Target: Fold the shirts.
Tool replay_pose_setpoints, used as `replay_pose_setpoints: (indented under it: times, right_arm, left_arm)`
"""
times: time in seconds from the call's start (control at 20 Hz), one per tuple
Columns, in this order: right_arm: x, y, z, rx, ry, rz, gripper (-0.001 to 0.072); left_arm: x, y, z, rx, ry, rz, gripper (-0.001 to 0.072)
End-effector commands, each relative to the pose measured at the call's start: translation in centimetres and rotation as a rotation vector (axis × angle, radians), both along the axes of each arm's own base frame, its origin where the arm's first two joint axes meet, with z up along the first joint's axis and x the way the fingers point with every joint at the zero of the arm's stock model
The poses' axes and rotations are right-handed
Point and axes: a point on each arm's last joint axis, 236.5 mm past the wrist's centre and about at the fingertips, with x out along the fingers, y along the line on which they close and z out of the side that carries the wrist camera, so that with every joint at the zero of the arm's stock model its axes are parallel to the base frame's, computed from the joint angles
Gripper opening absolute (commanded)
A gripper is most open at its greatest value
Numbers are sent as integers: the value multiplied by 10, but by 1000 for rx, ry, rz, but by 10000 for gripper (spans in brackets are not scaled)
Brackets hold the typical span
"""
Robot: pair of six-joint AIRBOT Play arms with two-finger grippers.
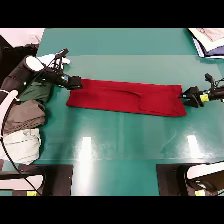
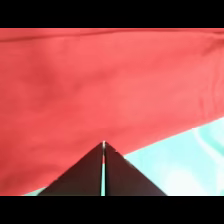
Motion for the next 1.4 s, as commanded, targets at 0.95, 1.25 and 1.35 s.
replay_pose_setpoints:
  times: [0.95, 1.25, 1.35]
  right_arm:
    - [29, 113, 139, 18, -264, 240, 14]
    - [35, 217, 232, 4, -431, 411, 14]
    - [31, 249, 251, 16, -464, 460, 14]
  left_arm:
    - [32, -137, -9, -62, -117, -138, 20]
    - [29, -198, -65, -80, -24, -237, 20]
    - [29, -199, -84, -71, 9, -231, 20]
